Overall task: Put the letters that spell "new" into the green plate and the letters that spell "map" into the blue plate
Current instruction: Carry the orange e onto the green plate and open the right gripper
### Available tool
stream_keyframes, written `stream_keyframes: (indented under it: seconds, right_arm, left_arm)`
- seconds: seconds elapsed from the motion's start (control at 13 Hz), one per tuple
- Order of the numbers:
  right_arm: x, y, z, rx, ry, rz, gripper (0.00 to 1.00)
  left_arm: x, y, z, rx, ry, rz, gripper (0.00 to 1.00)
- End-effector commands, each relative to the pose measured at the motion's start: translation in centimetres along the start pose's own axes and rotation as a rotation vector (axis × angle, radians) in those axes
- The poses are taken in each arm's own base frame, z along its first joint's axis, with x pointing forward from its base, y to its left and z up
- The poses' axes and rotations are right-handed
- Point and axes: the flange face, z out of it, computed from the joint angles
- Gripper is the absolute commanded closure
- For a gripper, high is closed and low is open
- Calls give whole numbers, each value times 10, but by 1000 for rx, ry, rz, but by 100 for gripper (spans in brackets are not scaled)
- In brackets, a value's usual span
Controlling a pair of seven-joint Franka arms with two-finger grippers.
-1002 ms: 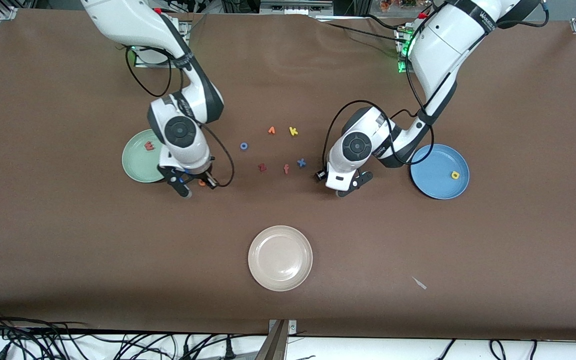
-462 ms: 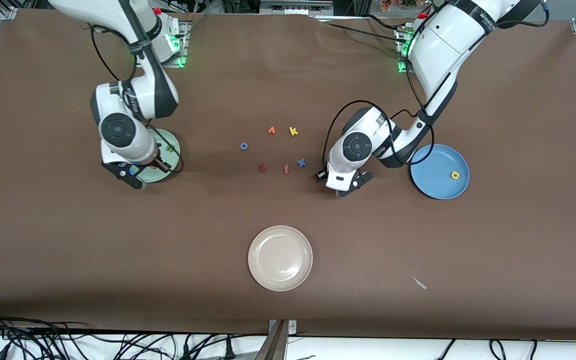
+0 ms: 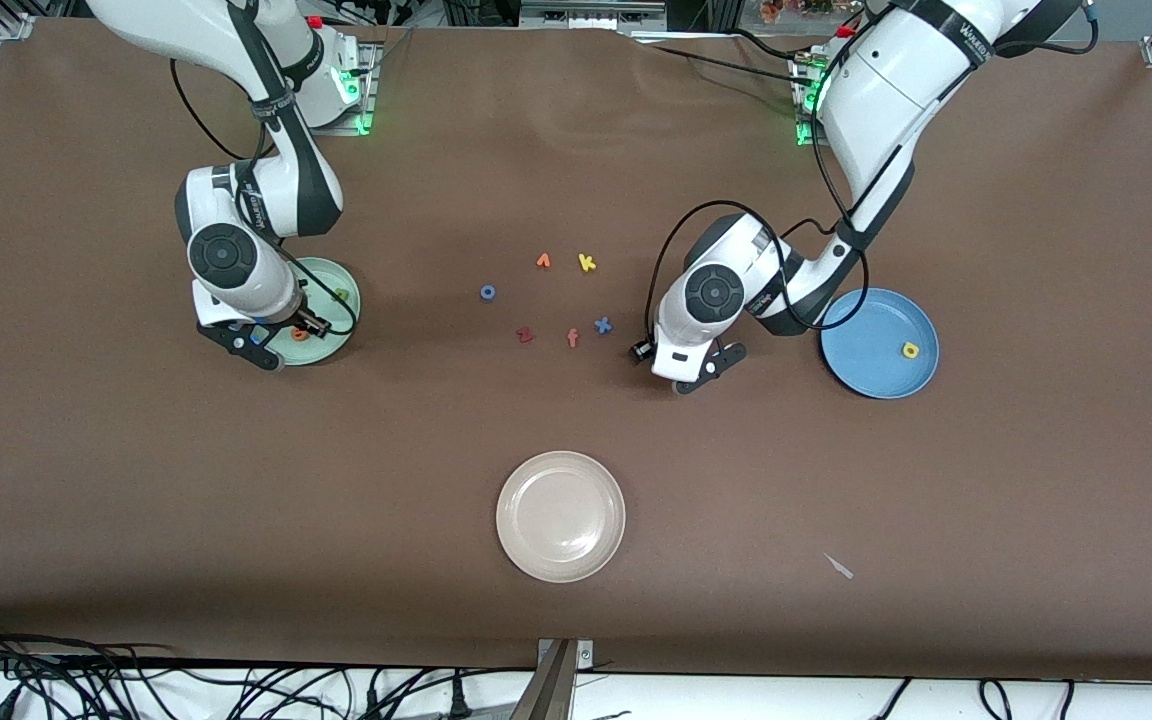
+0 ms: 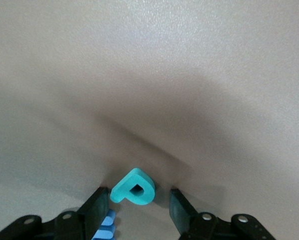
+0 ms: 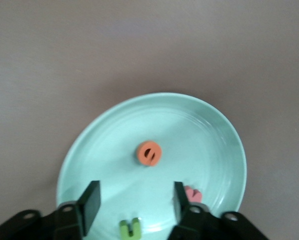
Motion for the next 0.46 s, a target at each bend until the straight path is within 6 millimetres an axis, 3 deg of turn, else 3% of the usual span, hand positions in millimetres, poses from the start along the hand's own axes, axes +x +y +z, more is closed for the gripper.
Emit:
stream_keyframes:
  seconds: [0.0, 0.23, 0.39]
  right_arm:
    - [4, -16, -49, 14, -2, -31, 0]
    - [17, -31, -108, 11, 5, -65, 0]
    - [27, -31, -146, 17, 8, -179, 0]
  left_arm:
    - [3, -5, 10, 28, -5, 0, 41]
    - [4, -6, 10, 29, -4, 0, 42]
    - [3, -5, 10, 28, -4, 1, 45]
